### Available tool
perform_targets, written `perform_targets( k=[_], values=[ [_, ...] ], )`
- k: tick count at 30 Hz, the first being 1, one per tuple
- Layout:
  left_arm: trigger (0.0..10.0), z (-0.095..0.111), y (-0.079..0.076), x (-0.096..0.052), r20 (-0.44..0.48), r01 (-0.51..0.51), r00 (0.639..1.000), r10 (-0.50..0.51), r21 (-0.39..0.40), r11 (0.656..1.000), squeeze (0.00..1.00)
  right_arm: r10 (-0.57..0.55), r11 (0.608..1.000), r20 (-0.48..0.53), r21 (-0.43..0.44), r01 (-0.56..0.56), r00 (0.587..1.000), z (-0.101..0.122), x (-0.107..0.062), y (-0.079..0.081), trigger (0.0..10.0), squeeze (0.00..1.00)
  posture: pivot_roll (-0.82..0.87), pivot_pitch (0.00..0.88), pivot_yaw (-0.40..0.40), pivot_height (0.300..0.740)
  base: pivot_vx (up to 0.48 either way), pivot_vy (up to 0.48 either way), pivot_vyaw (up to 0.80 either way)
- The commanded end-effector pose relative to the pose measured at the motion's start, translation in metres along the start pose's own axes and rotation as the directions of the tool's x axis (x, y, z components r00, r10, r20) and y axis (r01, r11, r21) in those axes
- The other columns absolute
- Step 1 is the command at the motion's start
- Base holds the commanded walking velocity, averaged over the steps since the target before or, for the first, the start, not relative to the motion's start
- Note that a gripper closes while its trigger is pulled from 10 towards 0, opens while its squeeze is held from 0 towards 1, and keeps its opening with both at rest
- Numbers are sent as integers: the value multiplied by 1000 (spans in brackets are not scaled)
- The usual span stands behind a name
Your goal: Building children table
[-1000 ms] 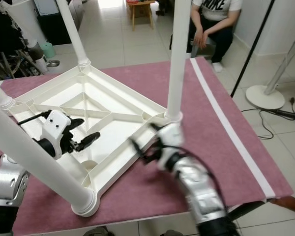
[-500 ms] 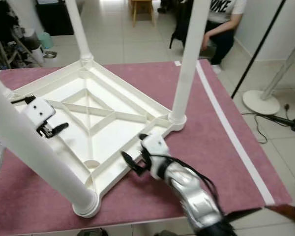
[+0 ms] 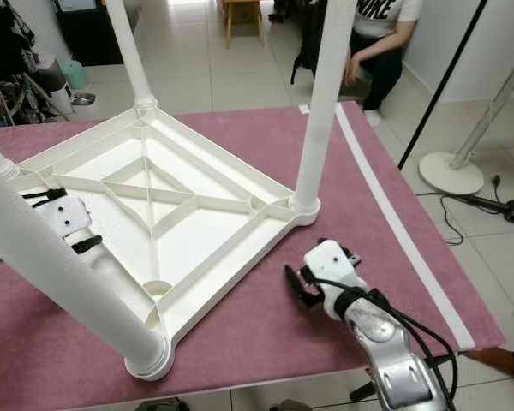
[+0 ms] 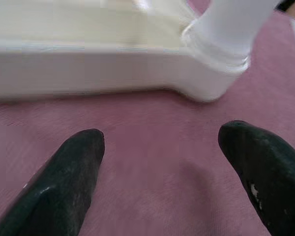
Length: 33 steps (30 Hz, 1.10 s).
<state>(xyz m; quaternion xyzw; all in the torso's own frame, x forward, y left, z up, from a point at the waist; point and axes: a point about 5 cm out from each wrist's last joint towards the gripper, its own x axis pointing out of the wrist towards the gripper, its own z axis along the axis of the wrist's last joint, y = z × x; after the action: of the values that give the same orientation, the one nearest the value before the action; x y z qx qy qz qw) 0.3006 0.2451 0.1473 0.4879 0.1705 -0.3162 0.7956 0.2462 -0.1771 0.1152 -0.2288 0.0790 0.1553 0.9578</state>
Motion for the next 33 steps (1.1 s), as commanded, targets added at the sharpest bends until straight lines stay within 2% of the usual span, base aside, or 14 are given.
perform_targets(
  k=[1,4,7,10,13,15,17,18,20,23,28,33],
  values=[
    [10000,-7,-11,5,-48,62,997,-59,53,997,0,-41,999,4,17,41,999,6,10,-8,10000,0,5,0,77,740,0,0,0],
    [10000,-12,-12,5,-63,73,996,-68,77,994,0,-55,998,21,1,55,998,13,19,-17,10000,0,5,0,84,740,0,0,0],
    [10000,-14,-11,3,-61,67,996,-63,59,996,0,-58,998,28,-16,59,998,16,25,-21,10000,0,10,0,83,740,0,0,0],
    [10000,-20,-13,-7,-64,117,992,-113,65,991,0,-61,998,18,-29,61,998,15,34,-23,10000,0,23,0,82,740,0,0,0],
    [10000,-22,-15,-10,-67,141,988,-136,77,987,0,-61,998,10,-32,61,998,13,36,-23,10000,0,23,0,82,740,0,0,0],
    [10000,-19,-31,-17,-27,211,977,-210,66,975,0,-53,998,-5,-27,53,999,9,42,-22,10000,0,36,0,83,740,0,0,0],
    [10000,-12,-45,-16,15,245,969,-247,58,968,0,-49,999,-16,-20,49,999,6,46,-21,10000,0,46,0,82,740,0,0,0],
    [10000,-12,-45,-16,15,245,969,-247,58,968,0,-49,999,-16,-20,49,999,6,46,-21,10000,0,46,0,82,740,0,0,0],
    [10000,-8,-50,-13,32,248,968,-250,50,967,0,-42,999,-21,-11,42,999,5,48,-20,10000,0,46,0,82,740,0,0,0],
    [10000,5,-71,1,85,263,961,-263,14,965,0,-42,999,-15,-21,42,999,8,63,-22,10000,0,50,0,82,740,0,0,0],
    [10000,8,-77,4,102,268,958,-266,-6,963,0,-39,998,8,-42,39,999,16,73,-27,10000,0,52,0,81,740,0,0,0],
    [10000,3,-86,-2,88,296,952,-294,-6,955,0,-34,996,20,-76,36,999,22,81,-34,10000,0,62,0,80,740,0,0,0]
  ],
)
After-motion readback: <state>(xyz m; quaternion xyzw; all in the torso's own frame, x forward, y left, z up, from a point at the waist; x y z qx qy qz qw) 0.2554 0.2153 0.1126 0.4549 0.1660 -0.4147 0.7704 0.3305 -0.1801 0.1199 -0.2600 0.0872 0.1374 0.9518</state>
